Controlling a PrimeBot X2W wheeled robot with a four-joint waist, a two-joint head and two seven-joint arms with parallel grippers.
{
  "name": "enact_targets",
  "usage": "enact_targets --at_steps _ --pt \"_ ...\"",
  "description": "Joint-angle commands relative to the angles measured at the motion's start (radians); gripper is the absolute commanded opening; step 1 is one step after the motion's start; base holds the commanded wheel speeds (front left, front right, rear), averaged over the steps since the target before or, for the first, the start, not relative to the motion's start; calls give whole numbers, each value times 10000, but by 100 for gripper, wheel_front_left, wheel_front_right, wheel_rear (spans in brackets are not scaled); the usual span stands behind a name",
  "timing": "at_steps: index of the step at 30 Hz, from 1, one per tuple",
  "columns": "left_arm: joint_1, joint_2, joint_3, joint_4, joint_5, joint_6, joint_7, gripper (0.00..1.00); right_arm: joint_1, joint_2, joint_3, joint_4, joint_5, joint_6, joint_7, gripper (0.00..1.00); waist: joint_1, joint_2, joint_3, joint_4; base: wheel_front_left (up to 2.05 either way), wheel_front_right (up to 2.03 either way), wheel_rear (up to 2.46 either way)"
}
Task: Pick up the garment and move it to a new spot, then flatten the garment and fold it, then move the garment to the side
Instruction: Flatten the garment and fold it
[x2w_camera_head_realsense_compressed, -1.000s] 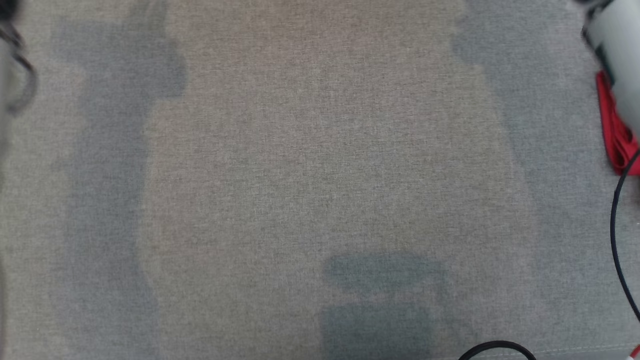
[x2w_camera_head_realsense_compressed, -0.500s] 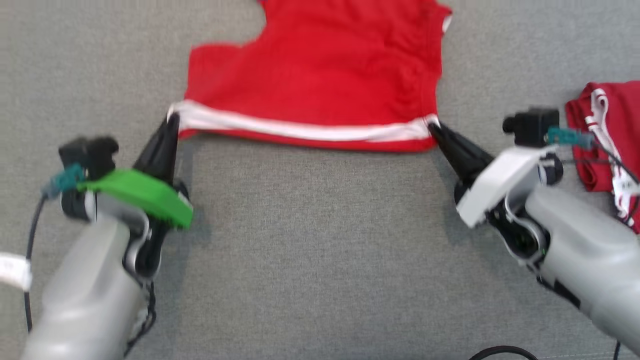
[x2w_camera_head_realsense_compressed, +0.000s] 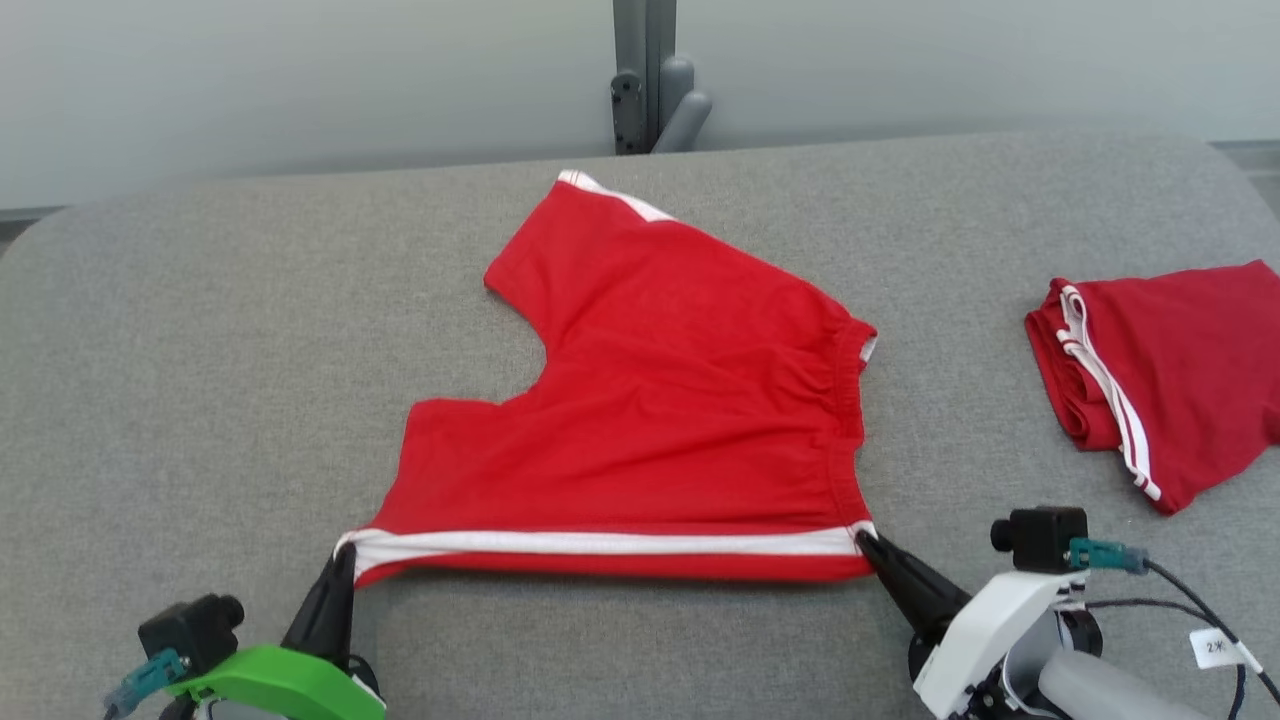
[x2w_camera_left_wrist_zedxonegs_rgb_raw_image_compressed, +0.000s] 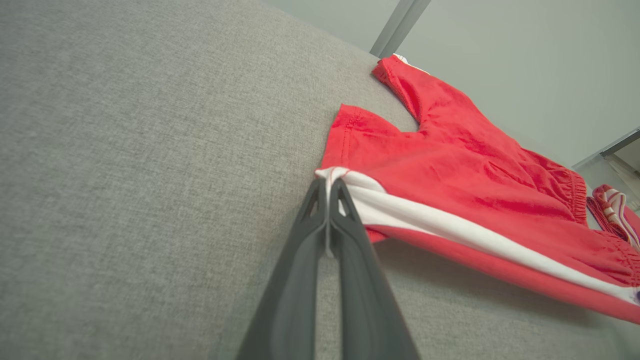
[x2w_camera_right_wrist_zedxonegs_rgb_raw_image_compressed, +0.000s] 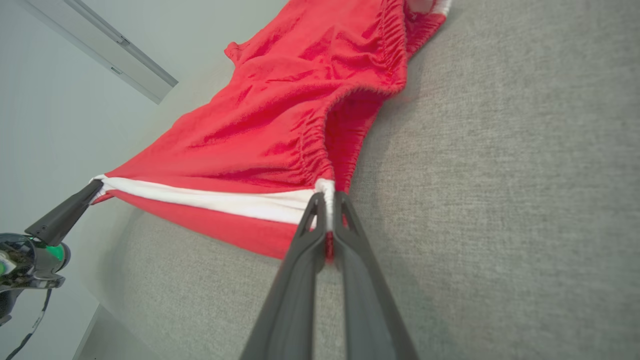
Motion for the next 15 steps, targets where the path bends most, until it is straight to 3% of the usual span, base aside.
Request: enact_targets --at_steps 1,5,15 --pt "505 22 196 -102 194 33 -48 0 458 -27 -55 19 -83 -24 -43 0 1 -1 -1121 -70 0 0 0" --pt "1529 -223 543 -409 276 31 -48 0 1266 191 2 -136 -335 -22 -42 0 1 -1 -1489 17 0 0 0" --pt "3172 -704 1252 -902 419 31 -49 0 3014 41 325 -660 -641 -22 -35 0 1 -1 -1856 247 0 0 0"
